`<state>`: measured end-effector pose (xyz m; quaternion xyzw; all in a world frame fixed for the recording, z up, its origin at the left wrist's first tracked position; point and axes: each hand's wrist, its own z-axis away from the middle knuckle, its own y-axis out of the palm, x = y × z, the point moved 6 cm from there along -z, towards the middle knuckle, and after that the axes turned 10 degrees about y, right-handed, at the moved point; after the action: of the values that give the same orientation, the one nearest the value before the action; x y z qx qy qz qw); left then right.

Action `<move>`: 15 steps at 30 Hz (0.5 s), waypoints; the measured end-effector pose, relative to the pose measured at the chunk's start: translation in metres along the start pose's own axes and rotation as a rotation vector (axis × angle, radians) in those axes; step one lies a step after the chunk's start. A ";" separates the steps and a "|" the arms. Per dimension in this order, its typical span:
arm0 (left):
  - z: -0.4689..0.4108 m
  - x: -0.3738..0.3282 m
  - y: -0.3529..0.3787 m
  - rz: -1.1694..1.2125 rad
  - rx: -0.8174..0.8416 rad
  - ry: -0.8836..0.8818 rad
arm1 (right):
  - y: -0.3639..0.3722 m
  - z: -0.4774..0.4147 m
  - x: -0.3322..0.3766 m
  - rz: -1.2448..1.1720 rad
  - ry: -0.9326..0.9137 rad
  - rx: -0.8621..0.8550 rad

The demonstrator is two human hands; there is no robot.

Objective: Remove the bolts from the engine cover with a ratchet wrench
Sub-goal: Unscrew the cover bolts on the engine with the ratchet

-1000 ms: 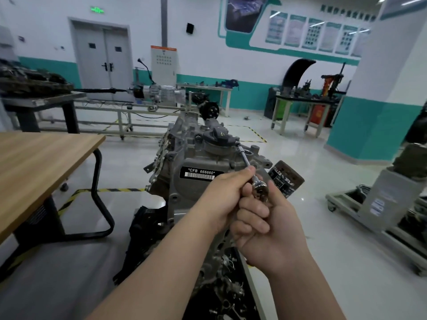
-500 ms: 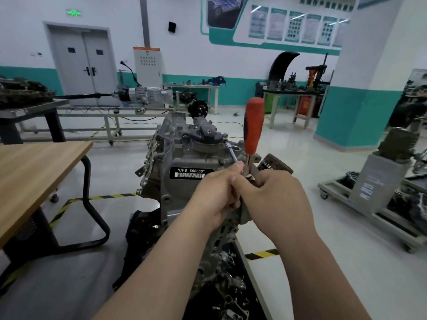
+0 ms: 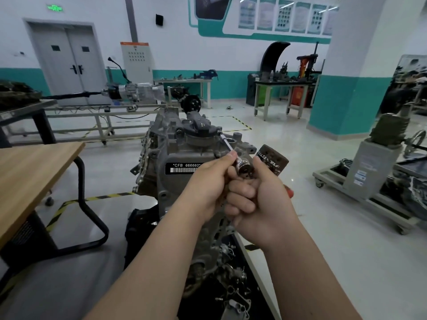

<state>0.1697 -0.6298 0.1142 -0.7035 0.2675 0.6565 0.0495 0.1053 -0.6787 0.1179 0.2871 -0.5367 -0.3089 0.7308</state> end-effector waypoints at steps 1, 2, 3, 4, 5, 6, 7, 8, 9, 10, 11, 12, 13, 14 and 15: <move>-0.001 0.000 -0.001 0.010 -0.005 0.002 | 0.004 0.001 -0.003 -0.074 0.043 0.064; -0.003 0.000 -0.001 0.020 -0.005 0.010 | 0.006 0.003 -0.005 -0.136 0.073 0.118; -0.004 0.000 -0.001 0.036 -0.004 0.013 | 0.009 0.005 -0.007 -0.181 0.089 0.159; -0.005 0.001 -0.001 0.053 -0.004 0.008 | 0.011 0.006 -0.007 -0.209 0.094 0.183; -0.005 0.001 0.000 0.069 -0.004 -0.007 | 0.012 0.007 -0.006 -0.217 0.089 0.190; -0.006 0.002 0.001 0.074 -0.003 -0.025 | 0.012 0.007 -0.005 -0.207 0.080 0.179; -0.006 0.002 0.003 0.071 0.003 -0.046 | 0.012 0.006 -0.004 -0.179 0.065 0.151; -0.005 0.002 0.004 0.059 0.013 -0.068 | 0.010 0.005 -0.001 -0.132 0.045 0.109; -0.005 0.001 0.007 0.046 0.026 -0.090 | 0.009 0.004 0.002 -0.062 0.018 0.058; -0.005 0.001 0.008 0.036 0.038 -0.101 | 0.007 0.004 0.006 0.029 -0.015 0.003; -0.006 -0.001 0.010 0.040 0.047 -0.097 | 0.005 0.004 0.010 0.138 -0.053 -0.056; -0.009 -0.003 0.011 0.051 0.049 -0.074 | 0.002 0.005 0.016 0.263 -0.101 -0.117; -0.011 -0.006 0.012 0.069 0.047 -0.041 | 0.000 0.007 0.024 0.410 -0.162 -0.183; -0.013 -0.008 0.012 0.087 0.042 -0.004 | -0.001 0.011 0.032 0.577 -0.232 -0.254; -0.014 -0.010 0.012 0.105 0.044 0.018 | -0.001 0.015 0.041 0.758 -0.295 -0.325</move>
<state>0.1766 -0.6431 0.1289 -0.6933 0.3190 0.6457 0.0281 0.0998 -0.7116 0.1463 -0.0961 -0.6472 -0.1372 0.7437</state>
